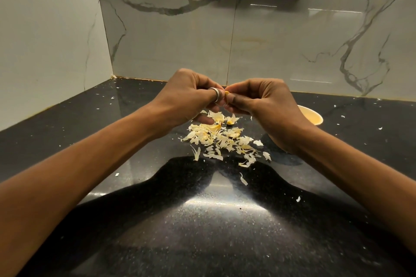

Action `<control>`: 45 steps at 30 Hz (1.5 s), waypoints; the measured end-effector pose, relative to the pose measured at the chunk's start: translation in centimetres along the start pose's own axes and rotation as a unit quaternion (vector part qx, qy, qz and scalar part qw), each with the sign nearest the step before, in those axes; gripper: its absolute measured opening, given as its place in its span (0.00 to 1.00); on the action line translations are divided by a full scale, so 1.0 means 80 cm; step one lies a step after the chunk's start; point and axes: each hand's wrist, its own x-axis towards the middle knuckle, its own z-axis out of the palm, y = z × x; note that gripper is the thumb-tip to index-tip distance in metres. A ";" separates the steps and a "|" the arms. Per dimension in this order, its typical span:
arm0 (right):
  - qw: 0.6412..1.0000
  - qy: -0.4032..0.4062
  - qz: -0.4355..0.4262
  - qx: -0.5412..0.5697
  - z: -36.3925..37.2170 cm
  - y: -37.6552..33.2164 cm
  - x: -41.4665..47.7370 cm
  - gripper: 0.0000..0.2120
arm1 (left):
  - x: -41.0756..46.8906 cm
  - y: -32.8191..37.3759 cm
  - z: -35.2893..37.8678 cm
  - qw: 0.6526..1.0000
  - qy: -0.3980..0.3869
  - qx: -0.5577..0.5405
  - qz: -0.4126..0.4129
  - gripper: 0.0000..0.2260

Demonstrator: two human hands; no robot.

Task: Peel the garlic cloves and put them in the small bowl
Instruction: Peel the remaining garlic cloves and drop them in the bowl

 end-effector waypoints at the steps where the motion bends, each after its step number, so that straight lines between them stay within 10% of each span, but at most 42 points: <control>1: 1.000 0.004 0.001 -0.002 -0.001 0.000 0.000 0.07 | 0.000 0.000 0.000 1.000 -0.001 -0.004 -0.001 0.05; 30: 0.998 -0.032 -0.014 -0.045 0.001 0.001 -0.003 0.06 | -0.001 0.001 -0.001 0.998 -0.031 -0.003 -0.048 0.06; 45: 0.979 -0.026 0.099 0.179 0.004 -0.006 -0.002 0.09 | 0.001 0.008 0.003 0.976 0.002 -0.157 -0.149 0.07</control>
